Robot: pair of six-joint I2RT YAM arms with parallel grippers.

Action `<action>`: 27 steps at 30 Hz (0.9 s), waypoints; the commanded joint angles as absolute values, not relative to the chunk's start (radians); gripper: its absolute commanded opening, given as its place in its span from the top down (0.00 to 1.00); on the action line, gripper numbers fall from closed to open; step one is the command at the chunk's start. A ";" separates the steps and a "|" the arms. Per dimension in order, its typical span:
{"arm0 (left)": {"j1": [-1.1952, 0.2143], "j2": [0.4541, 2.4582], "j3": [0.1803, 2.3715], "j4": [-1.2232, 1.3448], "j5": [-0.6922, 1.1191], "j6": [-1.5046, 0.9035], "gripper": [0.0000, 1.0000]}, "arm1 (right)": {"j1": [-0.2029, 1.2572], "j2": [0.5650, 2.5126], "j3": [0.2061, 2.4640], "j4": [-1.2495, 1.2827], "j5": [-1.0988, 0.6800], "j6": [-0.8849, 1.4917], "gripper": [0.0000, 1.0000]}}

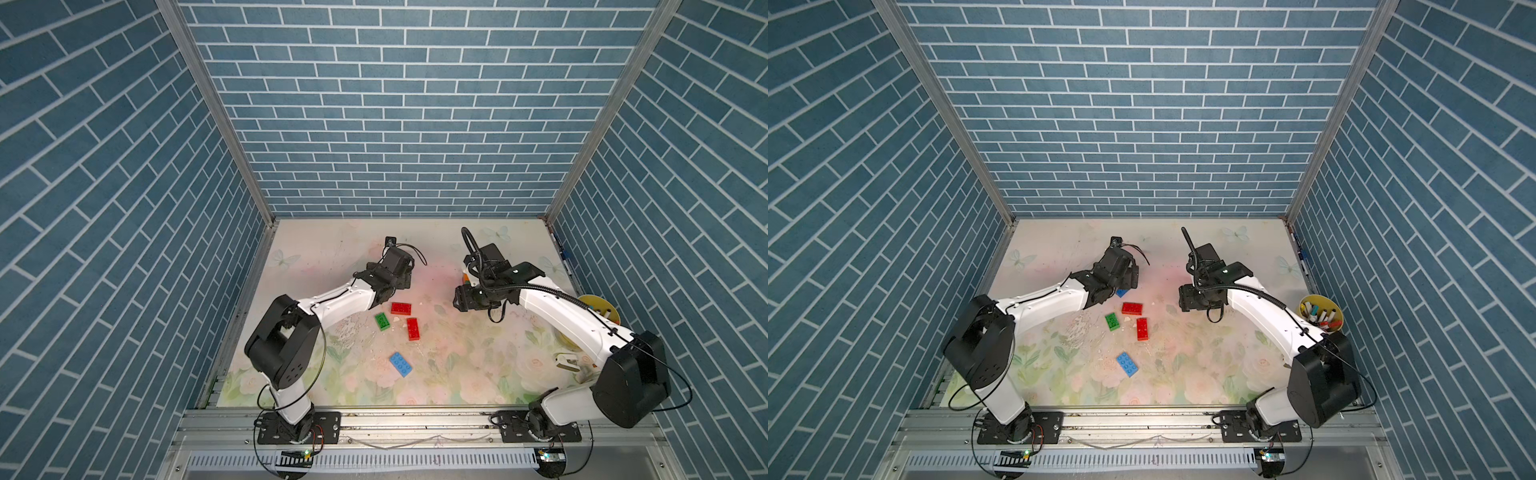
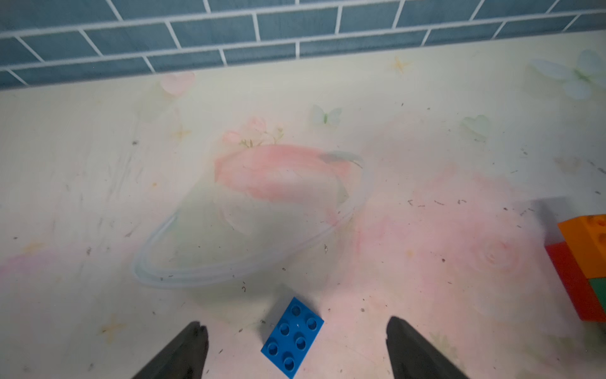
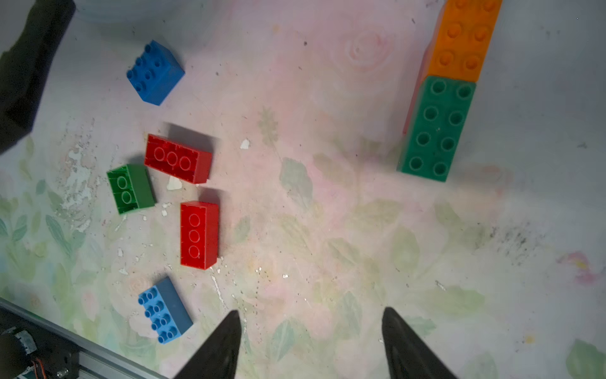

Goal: Assemble a rectangle with lego
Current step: Pick up the lego brick from the center of the board.

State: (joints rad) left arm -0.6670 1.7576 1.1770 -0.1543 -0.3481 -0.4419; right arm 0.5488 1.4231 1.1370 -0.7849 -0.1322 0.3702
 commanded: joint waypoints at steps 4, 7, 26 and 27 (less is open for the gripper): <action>-0.672 1.838 1.181 -0.314 -0.212 -0.934 0.16 | 0.545 1.377 1.103 -0.768 -0.140 0.375 0.31; -0.691 1.830 1.151 -0.315 -0.200 -1.131 0.15 | 0.545 1.385 1.101 -0.755 -0.150 0.364 0.31; -0.712 1.889 1.185 -0.387 -0.125 -1.590 0.28 | 0.546 1.385 1.074 -0.715 -0.150 0.347 0.31; -0.712 1.897 1.190 -0.389 -0.121 -1.591 0.30 | 0.546 1.387 1.075 -0.715 -0.147 0.347 0.31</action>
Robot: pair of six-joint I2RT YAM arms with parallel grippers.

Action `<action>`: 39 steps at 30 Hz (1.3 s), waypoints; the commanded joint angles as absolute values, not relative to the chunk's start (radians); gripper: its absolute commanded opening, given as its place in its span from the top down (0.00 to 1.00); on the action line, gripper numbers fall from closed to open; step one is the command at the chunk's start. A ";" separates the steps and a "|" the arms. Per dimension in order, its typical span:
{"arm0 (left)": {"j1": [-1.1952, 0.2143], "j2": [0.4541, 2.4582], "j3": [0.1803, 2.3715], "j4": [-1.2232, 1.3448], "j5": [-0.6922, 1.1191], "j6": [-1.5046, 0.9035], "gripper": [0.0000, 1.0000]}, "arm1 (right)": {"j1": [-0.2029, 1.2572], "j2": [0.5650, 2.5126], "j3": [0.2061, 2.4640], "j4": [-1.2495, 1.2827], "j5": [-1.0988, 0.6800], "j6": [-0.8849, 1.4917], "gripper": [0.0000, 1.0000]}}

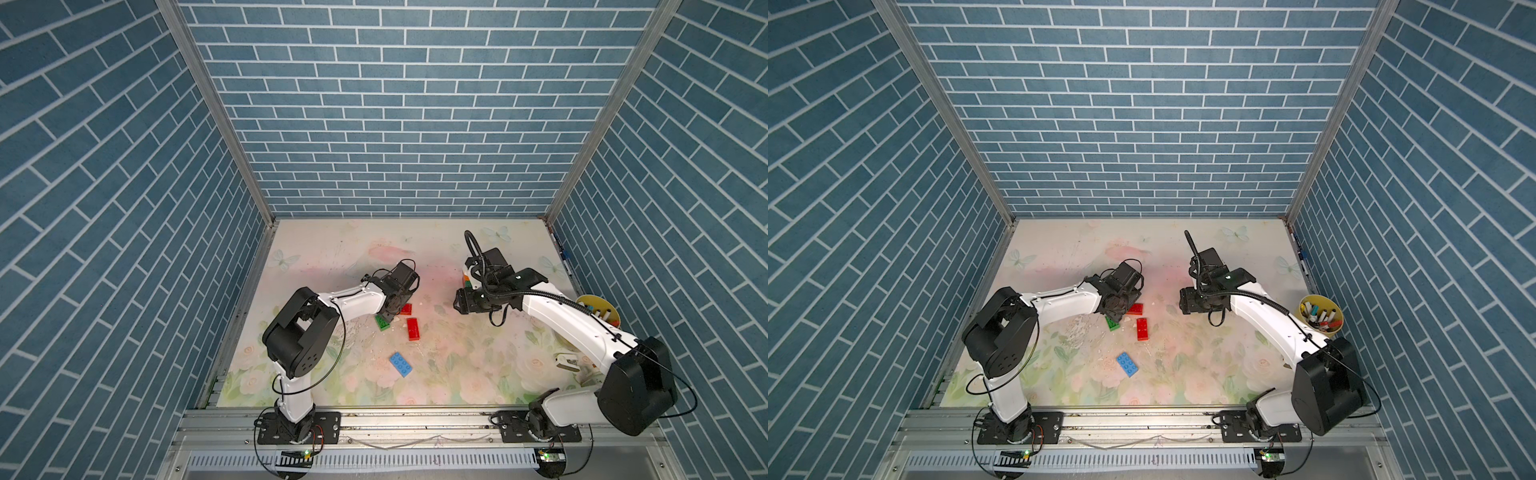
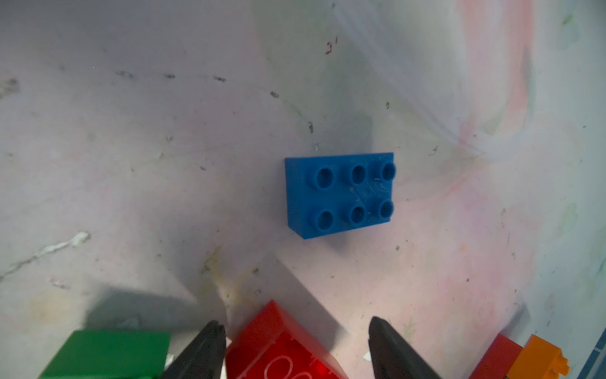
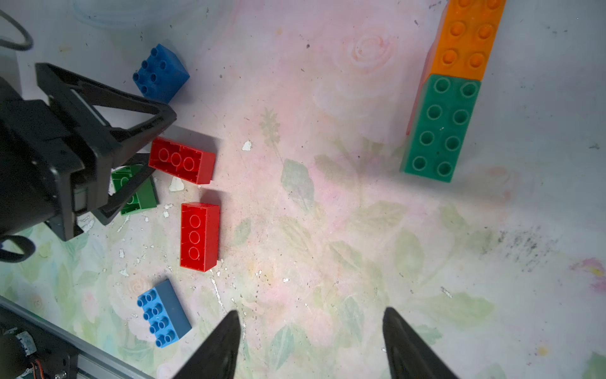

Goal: Assemble a rectangle with lego
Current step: Pick up the lego brick from the center of the board.

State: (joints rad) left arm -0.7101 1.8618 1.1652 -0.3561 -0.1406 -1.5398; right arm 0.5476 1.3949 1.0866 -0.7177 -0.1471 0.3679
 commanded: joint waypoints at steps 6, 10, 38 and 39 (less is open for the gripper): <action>-0.712 1.940 1.241 -0.465 -0.104 -1.616 0.35 | 0.546 1.391 1.072 -0.710 -0.143 0.345 0.31; -0.712 1.972 1.280 -0.509 -0.073 -1.629 0.37 | 0.546 1.387 1.069 -0.706 -0.134 0.345 0.31; -0.729 2.051 1.470 -0.686 -0.026 -1.833 0.37 | 0.546 1.356 1.052 -0.690 -0.126 0.350 0.31; -0.729 2.051 1.468 -0.683 -0.025 -1.835 0.37 | 0.546 1.355 1.051 -0.689 -0.126 0.350 0.31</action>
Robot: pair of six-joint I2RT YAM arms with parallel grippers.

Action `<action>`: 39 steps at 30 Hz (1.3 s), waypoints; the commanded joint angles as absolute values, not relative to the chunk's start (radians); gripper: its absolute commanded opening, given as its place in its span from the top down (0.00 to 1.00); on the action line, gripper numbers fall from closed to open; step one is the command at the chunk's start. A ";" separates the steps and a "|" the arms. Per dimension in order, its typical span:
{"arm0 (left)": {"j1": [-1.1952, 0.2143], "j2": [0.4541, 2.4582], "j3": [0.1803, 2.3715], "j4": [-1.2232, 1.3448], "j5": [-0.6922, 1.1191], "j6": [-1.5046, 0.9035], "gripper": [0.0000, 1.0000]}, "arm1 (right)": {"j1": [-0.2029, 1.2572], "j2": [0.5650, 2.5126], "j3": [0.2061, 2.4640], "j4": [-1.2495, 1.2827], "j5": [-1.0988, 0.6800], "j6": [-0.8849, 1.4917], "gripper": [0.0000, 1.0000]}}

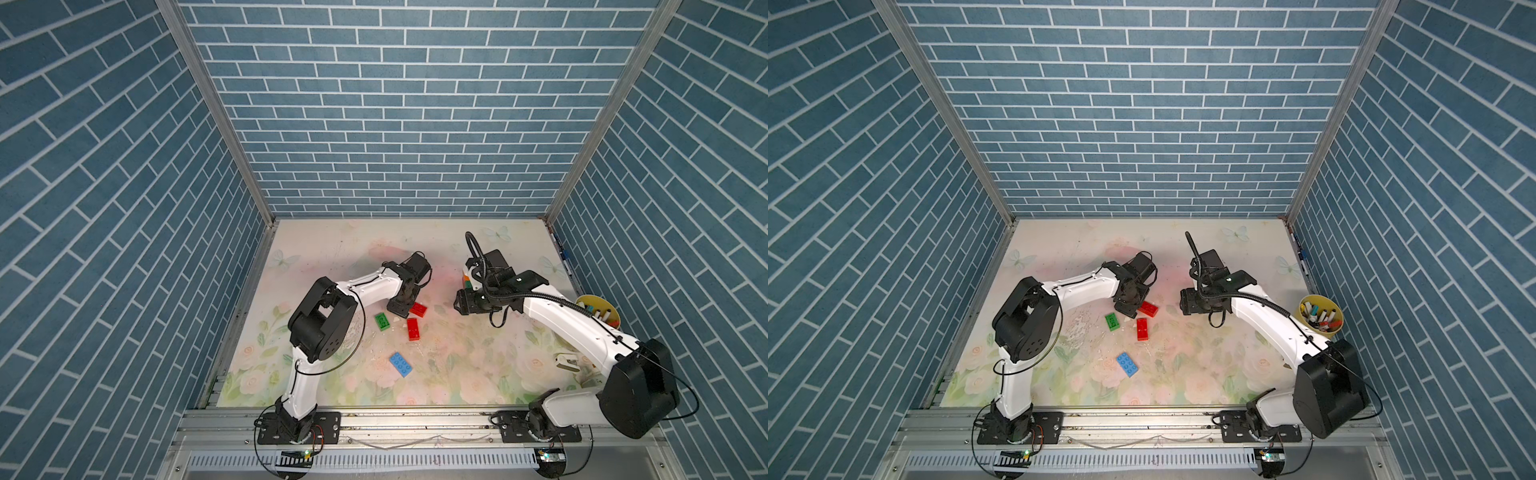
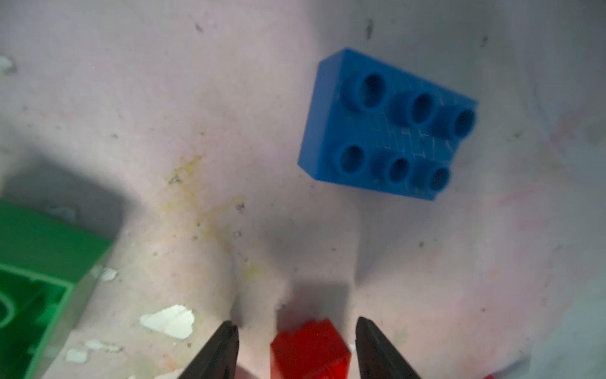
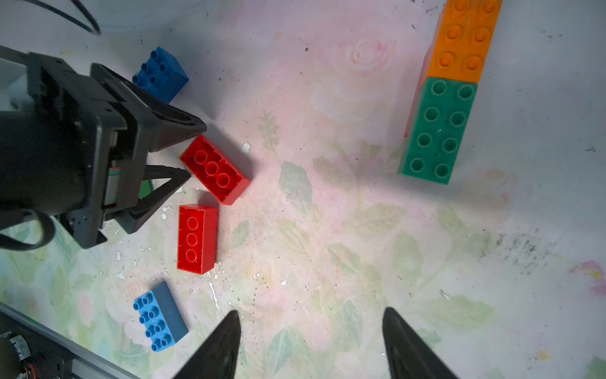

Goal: Assemble a rectangle with lego
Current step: Pick up the lego brick from the center of the board.

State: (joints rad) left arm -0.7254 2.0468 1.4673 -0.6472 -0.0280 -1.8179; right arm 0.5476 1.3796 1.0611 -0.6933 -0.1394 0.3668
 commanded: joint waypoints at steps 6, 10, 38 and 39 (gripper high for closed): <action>-0.729 2.062 1.468 -0.668 -0.021 -1.835 0.37 | 0.546 1.354 1.049 -0.689 -0.123 0.350 0.31; -0.734 2.063 1.469 -0.648 -0.014 -1.835 0.37 | 0.546 1.357 1.048 -0.687 -0.121 0.350 0.32; -0.795 1.956 1.433 -0.584 -0.238 -1.587 0.78 | 0.518 1.294 1.080 -0.679 -0.224 0.441 0.32; -0.795 1.927 1.400 -0.551 -0.258 -1.542 0.79 | 0.506 1.279 1.089 -0.672 -0.263 0.457 0.32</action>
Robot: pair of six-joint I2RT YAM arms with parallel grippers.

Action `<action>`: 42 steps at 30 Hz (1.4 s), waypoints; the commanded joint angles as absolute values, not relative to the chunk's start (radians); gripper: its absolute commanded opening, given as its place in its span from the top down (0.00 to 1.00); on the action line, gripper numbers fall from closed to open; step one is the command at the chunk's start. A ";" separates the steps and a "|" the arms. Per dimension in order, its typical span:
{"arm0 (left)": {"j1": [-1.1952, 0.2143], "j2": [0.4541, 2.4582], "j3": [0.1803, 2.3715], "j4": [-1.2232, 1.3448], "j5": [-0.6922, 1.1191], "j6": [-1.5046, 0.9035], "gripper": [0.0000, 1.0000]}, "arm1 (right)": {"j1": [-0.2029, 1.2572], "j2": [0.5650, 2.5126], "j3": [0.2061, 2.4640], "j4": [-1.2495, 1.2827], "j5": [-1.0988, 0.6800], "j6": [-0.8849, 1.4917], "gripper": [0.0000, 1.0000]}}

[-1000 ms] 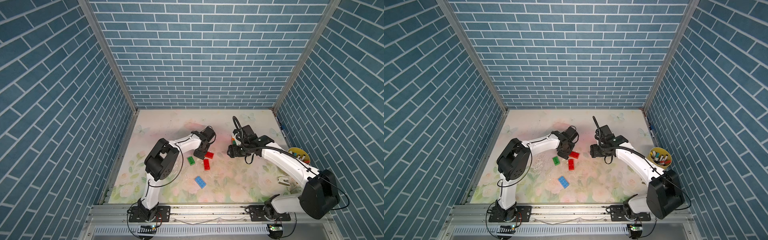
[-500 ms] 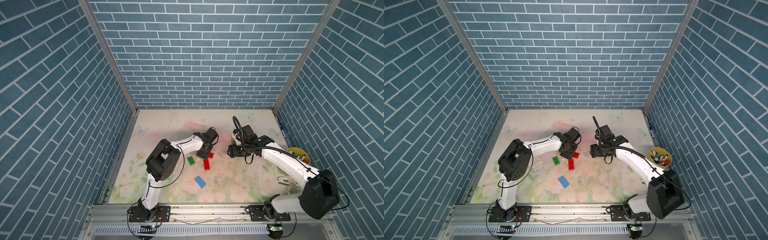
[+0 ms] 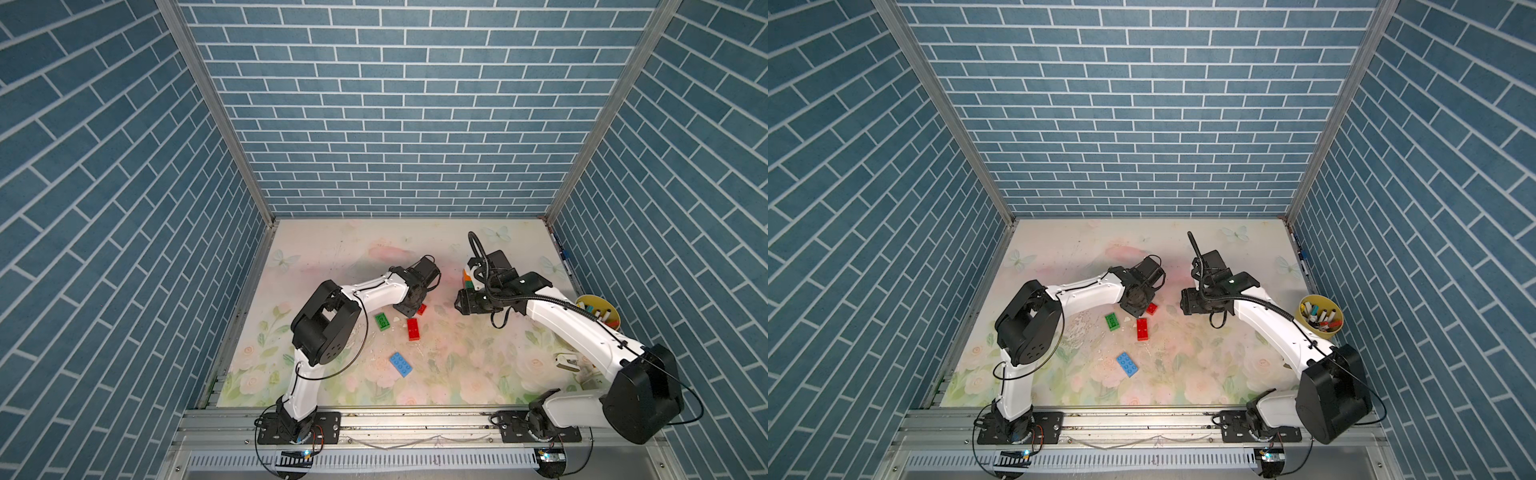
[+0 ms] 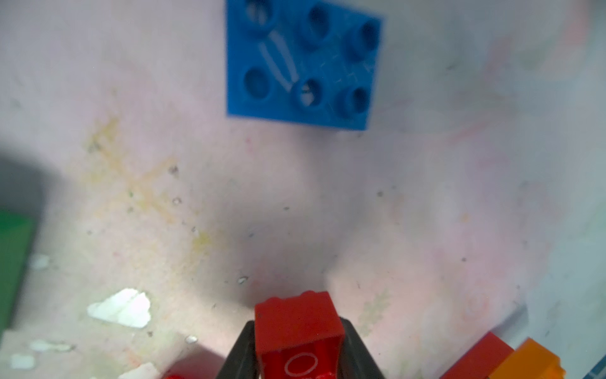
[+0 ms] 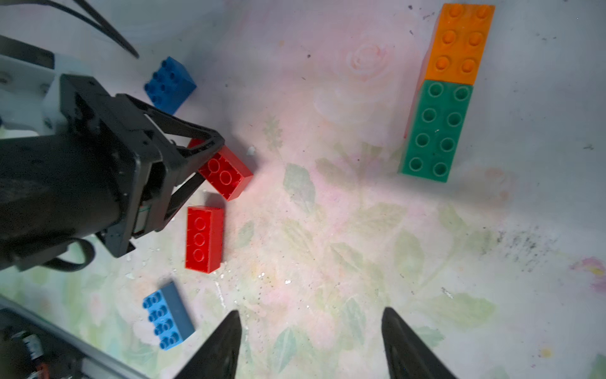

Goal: Assemble a rectangle with lego
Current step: Pick up the lego brick from the center of the board.

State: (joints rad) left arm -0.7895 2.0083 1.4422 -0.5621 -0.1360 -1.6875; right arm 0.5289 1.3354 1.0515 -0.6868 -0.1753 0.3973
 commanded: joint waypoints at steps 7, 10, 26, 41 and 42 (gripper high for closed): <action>-0.792 1.657 1.142 -0.180 -0.354 -1.083 0.82 | 0.446 1.207 1.165 -0.627 -0.455 0.520 0.33; -0.789 1.526 1.017 0.026 -0.300 -0.826 0.82 | 0.437 1.210 1.199 -0.613 -0.526 0.515 0.34; -0.634 1.145 0.642 0.864 0.515 -0.657 0.83 | 0.439 1.293 1.126 -0.096 -1.075 0.594 0.41; -0.647 1.280 0.671 1.157 0.574 -0.875 0.86 | 0.499 1.313 1.101 0.044 -1.103 0.597 0.45; -0.649 1.284 0.677 1.155 0.574 -0.878 0.86 | 0.507 1.313 1.100 0.047 -1.102 0.597 0.45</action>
